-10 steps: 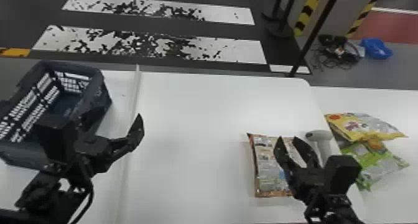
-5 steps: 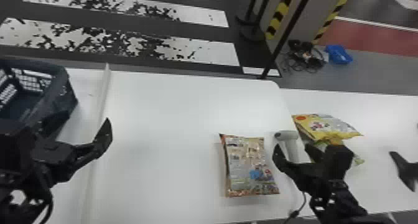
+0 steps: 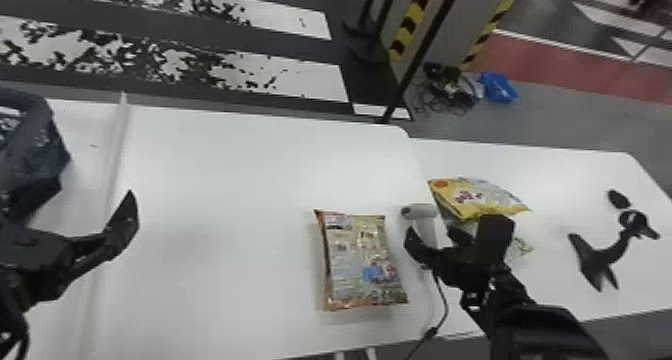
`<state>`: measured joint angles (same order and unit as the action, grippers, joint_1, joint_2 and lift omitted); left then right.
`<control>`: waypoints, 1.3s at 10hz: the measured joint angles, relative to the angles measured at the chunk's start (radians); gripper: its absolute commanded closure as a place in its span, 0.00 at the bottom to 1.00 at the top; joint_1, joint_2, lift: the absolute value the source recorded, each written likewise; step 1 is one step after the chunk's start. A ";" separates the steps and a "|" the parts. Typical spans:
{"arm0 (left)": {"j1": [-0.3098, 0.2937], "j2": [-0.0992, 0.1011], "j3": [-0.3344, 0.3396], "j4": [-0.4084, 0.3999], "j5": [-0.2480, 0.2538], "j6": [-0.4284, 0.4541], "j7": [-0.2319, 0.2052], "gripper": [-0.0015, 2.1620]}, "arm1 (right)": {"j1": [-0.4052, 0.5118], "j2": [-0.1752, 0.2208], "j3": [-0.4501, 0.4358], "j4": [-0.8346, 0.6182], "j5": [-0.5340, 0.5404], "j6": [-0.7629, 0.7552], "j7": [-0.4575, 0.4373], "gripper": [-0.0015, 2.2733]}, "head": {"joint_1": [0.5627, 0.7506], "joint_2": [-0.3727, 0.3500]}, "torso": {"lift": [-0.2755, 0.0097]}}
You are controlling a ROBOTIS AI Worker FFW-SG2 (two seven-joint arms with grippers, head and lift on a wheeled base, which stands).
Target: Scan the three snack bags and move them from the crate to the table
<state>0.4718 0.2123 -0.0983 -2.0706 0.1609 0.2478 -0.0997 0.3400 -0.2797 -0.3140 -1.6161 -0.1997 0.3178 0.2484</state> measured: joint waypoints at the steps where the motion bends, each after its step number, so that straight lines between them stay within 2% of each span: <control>1: 0.000 0.002 -0.003 0.000 -0.004 0.000 0.000 0.02 | -0.033 -0.007 -0.005 0.042 0.000 0.016 0.022 0.02 | 0.70 0.03 | 0.75; 3: 0.001 0.004 -0.008 0.000 -0.013 0.003 0.000 0.02 | -0.098 -0.024 -0.009 0.126 0.002 0.063 0.055 0.08 | 0.70 0.03 | 0.75; 4: 0.001 0.004 -0.009 0.001 -0.016 0.004 0.000 0.02 | -0.114 -0.028 -0.010 0.149 0.007 0.072 0.071 0.31 | 0.70 0.03 | 0.75; 5: 0.001 0.004 -0.010 0.002 -0.017 0.005 0.000 0.02 | -0.126 -0.028 -0.009 0.161 0.012 0.078 0.078 0.81 | 0.70 0.03 | 0.75; 6: 0.001 0.004 -0.014 0.003 -0.018 0.006 0.000 0.02 | -0.145 -0.029 -0.008 0.177 0.014 0.113 0.078 0.99 | 0.70 0.03 | 0.75; 10: 0.002 0.005 -0.025 0.002 -0.024 0.006 0.000 0.02 | -0.143 -0.035 -0.009 0.199 0.020 0.107 0.067 0.99 | 0.70 0.03 | 0.75; 13: 0.012 0.006 -0.031 -0.005 -0.025 0.006 0.000 0.02 | -0.022 -0.015 -0.041 0.076 -0.058 0.006 0.000 0.99 | 0.70 0.03 | 0.75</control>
<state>0.4836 0.2185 -0.1297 -2.0755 0.1355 0.2541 -0.0995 0.3178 -0.2946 -0.3547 -1.5401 -0.2575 0.3238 0.2480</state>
